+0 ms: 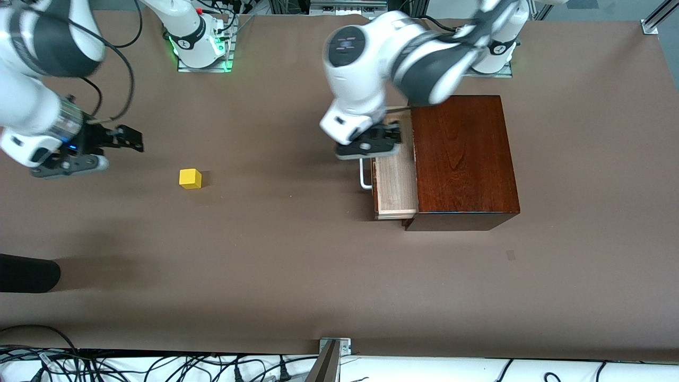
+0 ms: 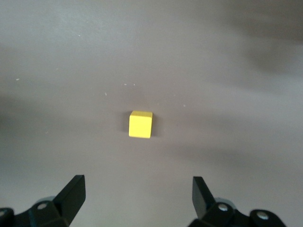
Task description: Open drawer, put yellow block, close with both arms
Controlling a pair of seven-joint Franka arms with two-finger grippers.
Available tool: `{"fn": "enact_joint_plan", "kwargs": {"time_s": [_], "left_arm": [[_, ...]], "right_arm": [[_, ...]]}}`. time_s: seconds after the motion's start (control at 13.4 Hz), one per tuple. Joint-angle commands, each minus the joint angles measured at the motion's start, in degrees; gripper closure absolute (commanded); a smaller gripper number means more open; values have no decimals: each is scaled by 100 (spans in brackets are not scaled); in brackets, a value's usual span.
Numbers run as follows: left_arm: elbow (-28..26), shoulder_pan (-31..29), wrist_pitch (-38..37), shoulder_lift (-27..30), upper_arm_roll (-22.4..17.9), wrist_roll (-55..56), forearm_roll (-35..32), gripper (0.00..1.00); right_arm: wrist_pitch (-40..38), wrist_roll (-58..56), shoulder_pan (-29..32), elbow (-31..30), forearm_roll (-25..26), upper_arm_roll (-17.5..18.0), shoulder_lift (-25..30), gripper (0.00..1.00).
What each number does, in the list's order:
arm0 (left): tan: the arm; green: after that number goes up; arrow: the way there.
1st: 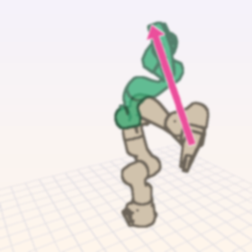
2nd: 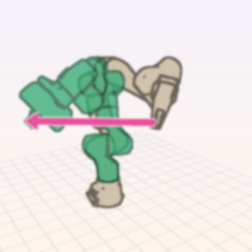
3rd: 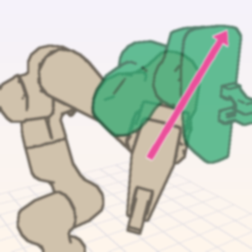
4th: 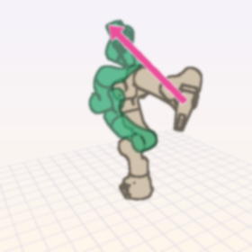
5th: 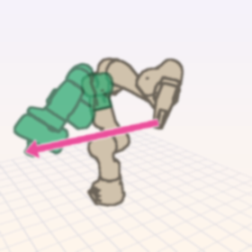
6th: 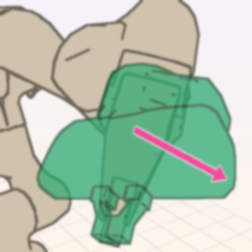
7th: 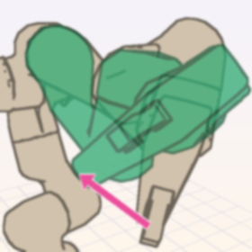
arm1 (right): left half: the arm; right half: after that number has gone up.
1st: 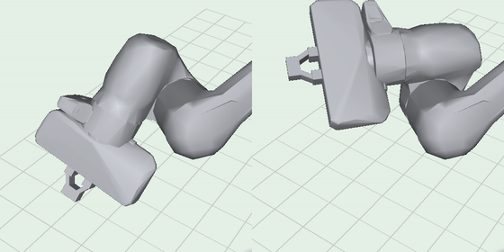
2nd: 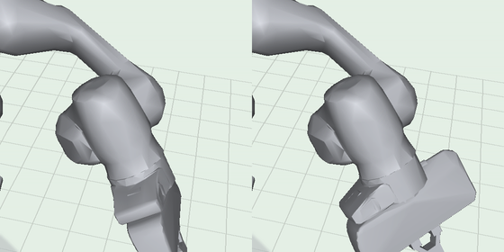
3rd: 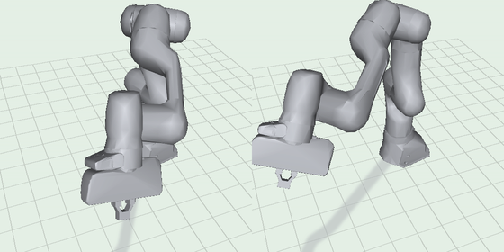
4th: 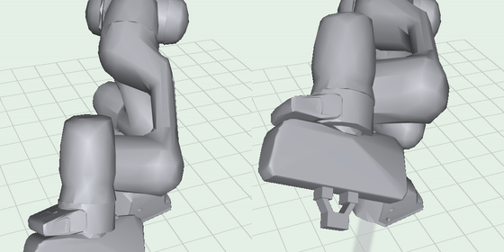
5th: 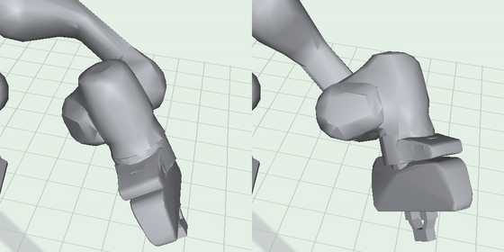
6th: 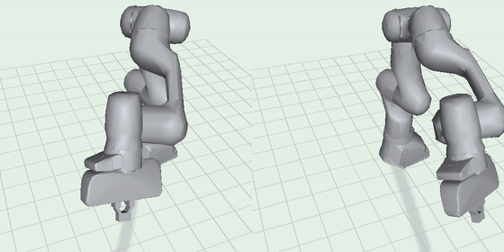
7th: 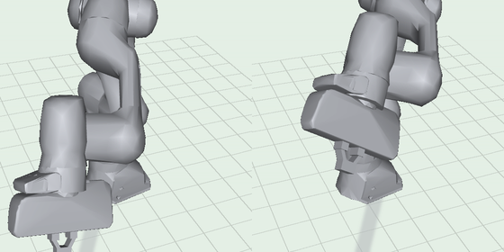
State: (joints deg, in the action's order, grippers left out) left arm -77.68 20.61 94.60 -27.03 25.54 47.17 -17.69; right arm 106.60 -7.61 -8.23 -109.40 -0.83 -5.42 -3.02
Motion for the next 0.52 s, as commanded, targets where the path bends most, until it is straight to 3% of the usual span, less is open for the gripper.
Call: {"fn": "enact_joint_plan", "kwargs": {"time_s": [0.0, 0.15, 0.3, 0.45], "left_arm": [[-116, -784, -301, 383, 39, -1180, 328, 0], [50, -1197, -441, 496, 31, -1805, 432, 0], [131, -1628, -609, 646, -109, -2656, 1211, 0], [-149, -1604, -600, 1119, -993, -3448, 1671, 0]], "right_arm": [[938, -30, -3, -1037, -48, 137, 337, 0], [1720, 75, -3, -1582, -48, 304, 320, 0], [2179, 75, -3, -1873, -48, 314, 189, 0], [2478, 75, -3, -1970, -57, 314, -40, 0]]}}
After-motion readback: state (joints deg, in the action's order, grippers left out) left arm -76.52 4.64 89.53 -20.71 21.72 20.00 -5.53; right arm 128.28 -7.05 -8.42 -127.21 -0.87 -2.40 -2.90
